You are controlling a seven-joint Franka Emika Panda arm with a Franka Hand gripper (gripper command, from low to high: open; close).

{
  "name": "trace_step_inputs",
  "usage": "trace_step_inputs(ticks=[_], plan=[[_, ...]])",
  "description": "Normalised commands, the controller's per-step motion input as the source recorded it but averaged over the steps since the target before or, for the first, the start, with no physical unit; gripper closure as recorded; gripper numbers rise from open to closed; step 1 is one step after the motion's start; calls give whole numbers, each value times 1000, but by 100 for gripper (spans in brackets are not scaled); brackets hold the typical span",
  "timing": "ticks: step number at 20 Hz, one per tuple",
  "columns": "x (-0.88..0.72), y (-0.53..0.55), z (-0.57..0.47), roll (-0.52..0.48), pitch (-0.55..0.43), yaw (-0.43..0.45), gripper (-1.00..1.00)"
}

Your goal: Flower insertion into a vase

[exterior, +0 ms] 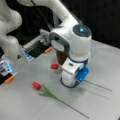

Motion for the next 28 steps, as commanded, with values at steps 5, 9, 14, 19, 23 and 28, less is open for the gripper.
trace_step_inputs(ticks=[5,9,14,19,23,28], plan=[[-224,-71,646,31,-141,-156,100],[-314,-54,580,97,-180,-187,100],[-440,19,414,88,-137,-196,100],[-733,182,229,120,-82,-274,100],[-802,351,87,132,-103,-268,100],[-760,410,-47,88,-122,-237,100]])
